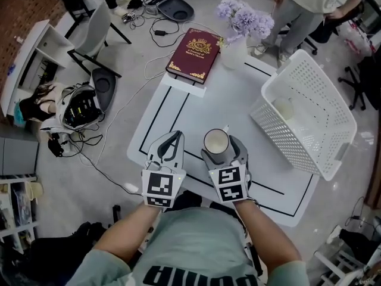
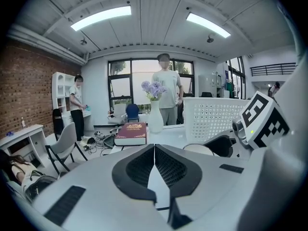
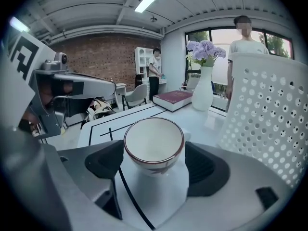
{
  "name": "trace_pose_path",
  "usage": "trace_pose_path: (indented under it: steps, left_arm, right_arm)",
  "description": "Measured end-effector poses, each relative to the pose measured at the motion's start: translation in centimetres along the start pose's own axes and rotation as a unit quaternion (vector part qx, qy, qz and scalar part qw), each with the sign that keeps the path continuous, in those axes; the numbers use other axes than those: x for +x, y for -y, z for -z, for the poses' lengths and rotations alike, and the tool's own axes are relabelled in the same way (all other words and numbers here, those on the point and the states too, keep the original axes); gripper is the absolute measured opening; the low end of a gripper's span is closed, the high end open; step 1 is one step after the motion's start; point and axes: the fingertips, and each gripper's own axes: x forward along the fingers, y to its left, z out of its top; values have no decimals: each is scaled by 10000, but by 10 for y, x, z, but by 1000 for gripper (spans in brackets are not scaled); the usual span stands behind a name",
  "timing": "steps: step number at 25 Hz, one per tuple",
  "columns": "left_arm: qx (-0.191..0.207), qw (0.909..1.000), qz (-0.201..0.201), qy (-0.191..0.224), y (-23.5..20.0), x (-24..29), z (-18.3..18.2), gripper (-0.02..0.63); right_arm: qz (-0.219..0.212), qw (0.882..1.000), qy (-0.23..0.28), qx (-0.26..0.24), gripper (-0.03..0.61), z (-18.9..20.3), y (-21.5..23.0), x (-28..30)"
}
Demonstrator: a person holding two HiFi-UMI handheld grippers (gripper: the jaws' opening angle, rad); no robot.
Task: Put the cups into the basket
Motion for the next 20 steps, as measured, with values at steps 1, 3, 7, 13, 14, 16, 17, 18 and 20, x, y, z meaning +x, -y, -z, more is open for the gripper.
trace_pose_path:
  steps: [1,3,7,13,14,16,17,18,20]
  left_arm:
    - [0,10000,10,-2,-1,1,0,6]
    - [5,10000,33,-5,-2,2,1,6]
    - [25,10000,77,4,-3,5,2,6]
    - [28,10000,83,-10,-5,6,2,6]
    - [34,10000,84,-16,-5,6,3,6]
    - [43,9999,88,-21,-4,6,4,6]
    - [47,9999,90,-22,-4,5,3,6]
    - [51,9999,92,-21,-4,5,3,6]
    - [57,9999,94,-15,-3,4,2,6]
  right_arm:
    - [15,10000,-10,-23,377,1,0,1]
    - [51,10000,-22,-64,376,2,1,6]
    - [105,9998,104,-156,376,2,1,14]
    - [104,9995,147,-240,376,0,2,14]
    - [98,9995,163,-244,376,1,3,14]
    - [86,9995,186,-248,376,1,3,15]
    - [76,9995,190,-250,376,1,2,14]
    - [65,9995,192,-256,376,1,2,14]
    - [35,9994,195,-268,376,1,1,12]
